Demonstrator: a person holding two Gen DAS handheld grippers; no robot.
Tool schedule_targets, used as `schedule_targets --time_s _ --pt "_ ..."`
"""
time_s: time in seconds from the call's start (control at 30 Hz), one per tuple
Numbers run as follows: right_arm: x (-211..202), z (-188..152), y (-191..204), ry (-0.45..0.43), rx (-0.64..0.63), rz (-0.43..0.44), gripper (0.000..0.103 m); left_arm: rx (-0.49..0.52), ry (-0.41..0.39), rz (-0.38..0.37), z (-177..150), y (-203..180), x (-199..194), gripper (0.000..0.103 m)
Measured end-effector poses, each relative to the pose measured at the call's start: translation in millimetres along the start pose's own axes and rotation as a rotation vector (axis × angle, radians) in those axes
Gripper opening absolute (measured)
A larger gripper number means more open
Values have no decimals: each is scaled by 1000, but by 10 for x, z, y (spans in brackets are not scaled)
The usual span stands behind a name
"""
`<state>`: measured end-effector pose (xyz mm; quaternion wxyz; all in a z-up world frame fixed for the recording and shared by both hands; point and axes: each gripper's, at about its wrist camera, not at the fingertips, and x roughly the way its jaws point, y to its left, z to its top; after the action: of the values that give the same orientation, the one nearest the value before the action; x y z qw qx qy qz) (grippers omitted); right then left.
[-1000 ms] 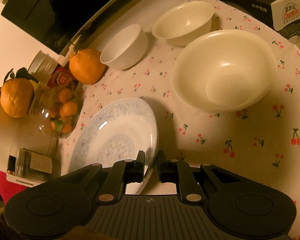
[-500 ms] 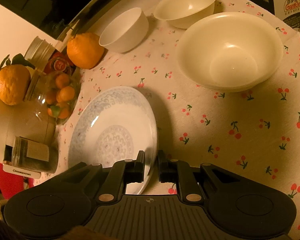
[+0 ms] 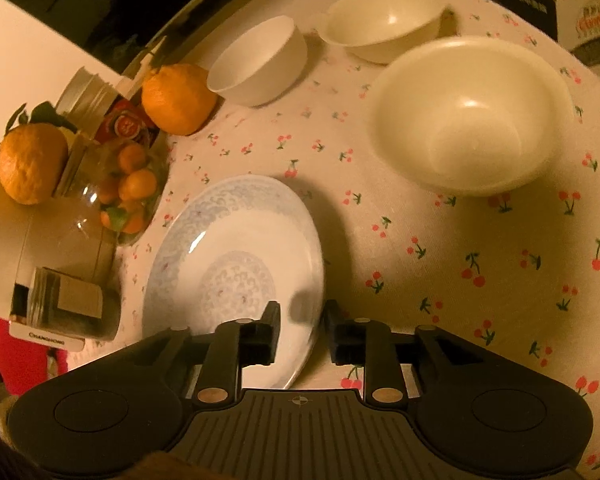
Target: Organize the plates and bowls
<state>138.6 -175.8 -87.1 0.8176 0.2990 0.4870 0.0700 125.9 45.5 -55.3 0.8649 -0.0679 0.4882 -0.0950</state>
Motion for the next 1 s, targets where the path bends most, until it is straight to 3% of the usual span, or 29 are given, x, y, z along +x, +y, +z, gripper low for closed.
schedule_targets --time_s 0.1,0.37,0.47,0.73,1.0 --pt "-37 5 18 -6 -22 -9 42 1 -2 -5 -10 -14 -30 37" --pt "-226 -58 80 -12 -131 -16 77 30 -21 -27 -66 -108 -233 86" --pt "-307 -77 106 -22 -181 -16 87 47 -32 -11 -93 -126 -320 96" --pt "-540 -331 285 -45 -431 -8 91 96 -42 -10 -263 -154 -546 102" --pt "-696 -531 187 -33 -486 27 96 111 -29 -19 -524 -41 -696 102"
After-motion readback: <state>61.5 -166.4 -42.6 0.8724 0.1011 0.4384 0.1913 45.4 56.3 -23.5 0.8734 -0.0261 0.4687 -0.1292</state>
